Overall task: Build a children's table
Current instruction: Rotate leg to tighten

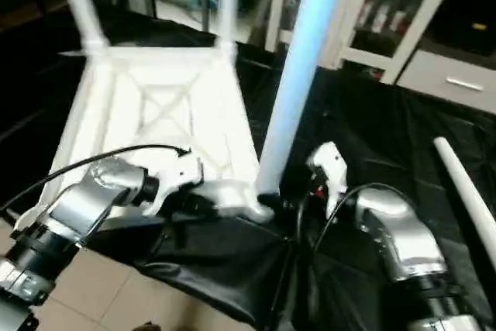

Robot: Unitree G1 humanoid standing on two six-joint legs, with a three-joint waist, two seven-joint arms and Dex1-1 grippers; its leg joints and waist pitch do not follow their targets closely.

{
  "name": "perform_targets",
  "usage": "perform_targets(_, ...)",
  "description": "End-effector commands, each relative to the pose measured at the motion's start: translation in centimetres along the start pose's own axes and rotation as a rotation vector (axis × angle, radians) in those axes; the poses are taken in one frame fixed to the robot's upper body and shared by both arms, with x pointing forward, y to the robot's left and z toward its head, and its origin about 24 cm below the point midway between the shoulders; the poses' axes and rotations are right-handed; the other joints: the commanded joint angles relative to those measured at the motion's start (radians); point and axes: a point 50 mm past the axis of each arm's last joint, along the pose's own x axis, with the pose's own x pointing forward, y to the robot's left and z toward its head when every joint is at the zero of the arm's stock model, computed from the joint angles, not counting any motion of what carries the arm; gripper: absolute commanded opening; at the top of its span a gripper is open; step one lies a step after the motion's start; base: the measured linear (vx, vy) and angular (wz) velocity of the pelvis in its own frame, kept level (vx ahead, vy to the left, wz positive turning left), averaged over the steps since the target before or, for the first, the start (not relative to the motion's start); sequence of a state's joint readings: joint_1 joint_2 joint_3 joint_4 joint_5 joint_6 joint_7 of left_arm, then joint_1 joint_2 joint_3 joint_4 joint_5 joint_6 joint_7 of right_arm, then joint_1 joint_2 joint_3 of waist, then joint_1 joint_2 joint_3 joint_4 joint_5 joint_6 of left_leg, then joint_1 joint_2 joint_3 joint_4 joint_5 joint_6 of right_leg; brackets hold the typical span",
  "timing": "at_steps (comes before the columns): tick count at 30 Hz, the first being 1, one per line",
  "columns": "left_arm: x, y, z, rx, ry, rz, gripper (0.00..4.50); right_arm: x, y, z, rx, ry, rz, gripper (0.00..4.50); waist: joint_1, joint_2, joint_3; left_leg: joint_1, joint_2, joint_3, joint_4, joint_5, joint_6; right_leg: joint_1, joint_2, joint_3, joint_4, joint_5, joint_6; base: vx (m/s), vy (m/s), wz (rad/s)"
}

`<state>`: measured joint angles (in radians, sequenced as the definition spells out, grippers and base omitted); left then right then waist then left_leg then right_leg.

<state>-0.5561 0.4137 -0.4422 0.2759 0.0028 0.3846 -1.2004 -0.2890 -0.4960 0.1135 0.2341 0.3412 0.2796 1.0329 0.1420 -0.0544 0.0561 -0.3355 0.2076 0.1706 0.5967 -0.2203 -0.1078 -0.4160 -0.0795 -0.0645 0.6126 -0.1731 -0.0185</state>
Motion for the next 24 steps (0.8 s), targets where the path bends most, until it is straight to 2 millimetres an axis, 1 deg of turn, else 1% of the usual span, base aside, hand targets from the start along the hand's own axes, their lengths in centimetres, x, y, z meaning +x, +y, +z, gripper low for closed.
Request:
perform_targets(1, 1.18, -1.16, 0.30, 0.028, 0.004, -0.104, 0.00, 0.21, 0.33, 0.43, -0.040, 0.016, 0.033, 4.48, -0.005, 0.006, -0.061, 0.002, 0.024, 0.004, -0.077, -0.132, 0.043, 0.056, -0.061, 0.045, -0.061, -0.159, -0.224, 0.000, 0.000, 0.00)
perform_targets(5, 1.27, -1.11, 0.56, 0.038, -0.001, -0.100, 0.00, 0.79, 0.91, 0.23, -0.056, 0.033, 0.093, 4.48, -0.003, 0.005, -0.063, -0.003, 0.023, 0.003, -0.076, -0.115, 0.042, 0.060, -0.060, 0.044, -0.056, -0.129, -0.227, 0.000, 0.000, 0.00)
perform_targets(6, 1.29, -1.08, 0.60, 0.040, -0.001, -0.098, 0.00, 0.87, 1.02, 0.20, -0.056, 0.034, 0.105, 4.32, -0.003, 0.005, -0.064, -0.004, 0.021, 0.002, -0.075, -0.107, 0.044, 0.062, -0.060, 0.044, -0.055, -0.117, -0.228, 0.000, 0.000, 0.00)
perform_targets(7, 1.28, -1.04, 0.62, 0.042, -0.002, -0.096, 0.00, 0.93, 1.13, 0.16, -0.060, 0.040, 0.121, 4.14, -0.003, 0.005, -0.064, -0.004, 0.022, 0.003, -0.074, -0.107, 0.048, 0.061, -0.060, 0.044, -0.055, -0.114, -0.229, 0.000, 0.000, 0.00)
perform_targets(9, 1.28, -1.00, 0.62, 0.042, -0.003, -0.095, 0.00, 1.01, 1.14, 0.09, -0.067, 0.047, 0.128, 4.11, -0.003, 0.003, -0.064, -0.005, 0.021, 0.003, -0.074, -0.104, 0.049, 0.062, -0.059, 0.044, -0.055, -0.115, -0.228, 0.000, 0.000, 0.00)
perform_targets(12, 1.29, -1.02, 0.58, 0.042, -0.001, -0.094, 0.00, 1.02, 1.13, 0.03, -0.072, 0.054, 0.136, 3.76, -0.002, 0.005, -0.064, -0.003, 0.022, 0.002, -0.075, -0.112, 0.044, 0.061, -0.060, 0.044, -0.057, -0.137, -0.223, 0.000, 0.000, 0.00)
perform_targets(13, 1.29, -1.02, 0.58, 0.042, -0.001, -0.094, 0.00, 1.02, 1.13, 0.03, -0.072, 0.054, 0.136, 3.68, -0.002, 0.005, -0.064, -0.003, 0.021, 0.002, -0.075, -0.110, 0.044, 0.061, -0.060, 0.044, -0.057, -0.133, -0.223, 0.000, 0.000, 0.00)
perform_targets(15, 1.31, -1.06, 0.52, 0.041, 0.000, -0.094, 0.00, 0.99, 1.08, -0.01, -0.079, 0.060, 0.139, 3.65, -0.001, 0.005, -0.065, -0.002, 0.021, 0.003, -0.073, -0.099, 0.045, 0.061, -0.059, 0.044, -0.054, -0.116, -0.228, 0.000, 0.000, 0.00)
perform_targets(17, 1.32, -1.08, 0.50, 0.041, 0.001, -0.095, 0.00, 0.97, 1.07, -0.03, -0.080, 0.062, 0.140, 3.39, -0.001, 0.004, -0.066, -0.004, 0.021, 0.003, -0.072, -0.091, 0.049, 0.062, -0.059, 0.044, -0.052, -0.097, -0.233, 0.000, 0.000, 0.00)
perform_targets(21, 1.30, -1.12, 0.45, 0.038, 0.003, -0.097, 0.00, 0.81, 1.03, -0.19, -0.083, 0.070, 0.145, 3.22, 0.000, 0.003, -0.065, -0.003, 0.021, 0.003, -0.072, -0.097, 0.051, 0.062, -0.060, 0.044, -0.054, -0.111, -0.232, 0.000, 0.000, 0.00)
perform_targets(22, 1.29, -1.11, 0.44, 0.037, 0.003, -0.096, 0.00, 0.78, 1.04, -0.23, -0.084, 0.074, 0.147, 3.01, 0.000, 0.004, -0.065, -0.004, 0.021, 0.003, -0.072, -0.099, 0.051, 0.062, -0.059, 0.043, -0.054, -0.114, -0.230, 0.000, 0.000, 0.00)
perform_targets(24, 1.28, -1.09, 0.40, 0.036, 0.004, -0.096, 0.00, 0.75, 1.06, -0.30, -0.085, 0.077, 0.149, 2.87, 0.001, 0.005, -0.065, -0.004, 0.021, 0.003, -0.073, -0.100, 0.051, 0.063, -0.060, 0.044, -0.054, -0.119, -0.228, 0.000, 0.000, 0.00)
